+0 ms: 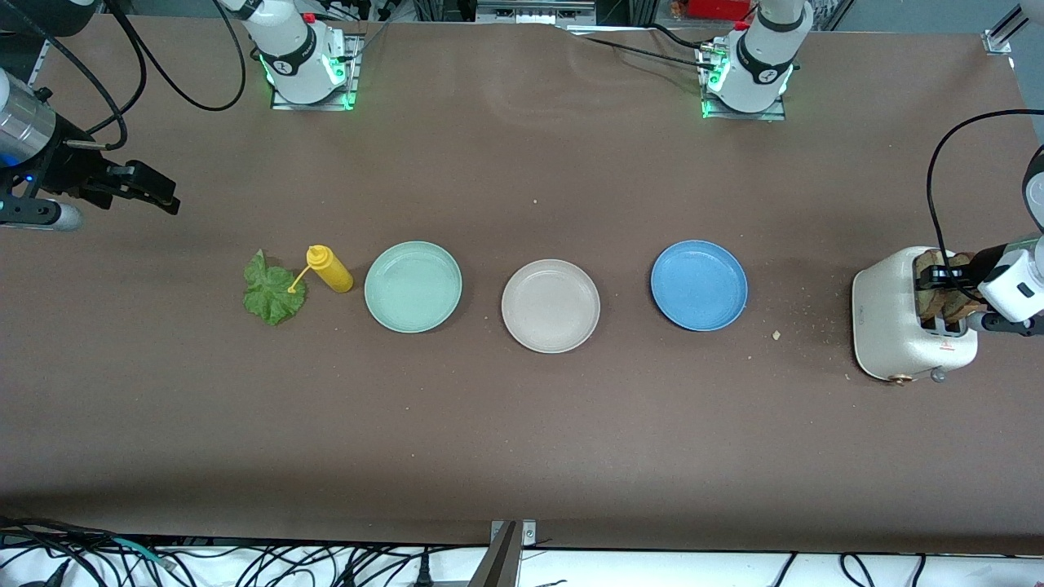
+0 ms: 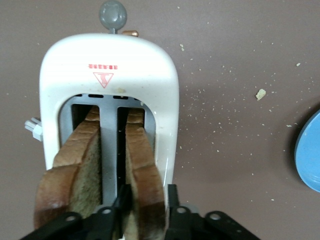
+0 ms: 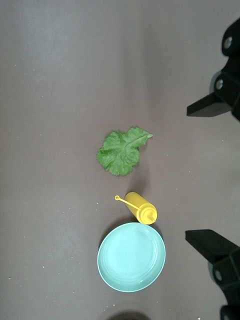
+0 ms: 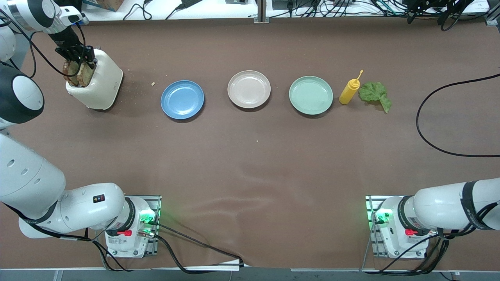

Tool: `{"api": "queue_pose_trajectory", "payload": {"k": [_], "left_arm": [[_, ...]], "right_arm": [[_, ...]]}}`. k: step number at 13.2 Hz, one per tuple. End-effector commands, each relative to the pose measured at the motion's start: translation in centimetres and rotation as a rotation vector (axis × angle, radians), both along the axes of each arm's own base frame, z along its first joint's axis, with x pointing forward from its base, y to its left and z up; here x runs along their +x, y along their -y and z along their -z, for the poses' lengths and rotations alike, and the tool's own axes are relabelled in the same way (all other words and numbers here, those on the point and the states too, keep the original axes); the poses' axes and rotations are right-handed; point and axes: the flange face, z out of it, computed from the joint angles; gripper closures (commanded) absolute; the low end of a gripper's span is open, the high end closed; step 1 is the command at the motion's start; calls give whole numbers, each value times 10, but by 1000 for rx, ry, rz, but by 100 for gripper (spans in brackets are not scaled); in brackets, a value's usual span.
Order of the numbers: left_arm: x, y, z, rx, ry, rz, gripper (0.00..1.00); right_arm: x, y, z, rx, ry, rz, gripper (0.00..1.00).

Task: Make sandwich in beige plate with both arms
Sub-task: 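Grasp the toast slice with the left gripper and lift it out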

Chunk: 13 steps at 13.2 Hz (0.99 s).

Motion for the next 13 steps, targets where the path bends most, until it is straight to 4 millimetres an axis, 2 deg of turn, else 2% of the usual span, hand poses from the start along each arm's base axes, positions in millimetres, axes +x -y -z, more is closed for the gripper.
{"api": "queue_pose_trajectory", "payload": {"k": [1, 2, 4, 9, 10, 11, 13], "left_arm": [[1, -2, -15, 47, 3, 48, 90], [3, -6, -27, 60, 12, 47, 100], [8, -6, -44, 69, 13, 47, 100], [22, 4, -125, 69, 53, 112, 100], [22, 8, -145, 56, 53, 109, 100], [22, 22, -158, 26, 41, 116, 100], [23, 44, -162, -100, 40, 112, 100]], "right_arm": [[0, 1, -4, -3, -3, 4, 0], [0, 0, -4, -3, -3, 2, 0], [0, 1, -5, -3, -2, 4, 0], [0, 0, -4, -3, -3, 4, 0], [0, 0, -4, -3, -3, 2, 0], [0, 1, -4, -3, -3, 4, 0], [0, 0, -4, -3, -3, 2, 0]]}}
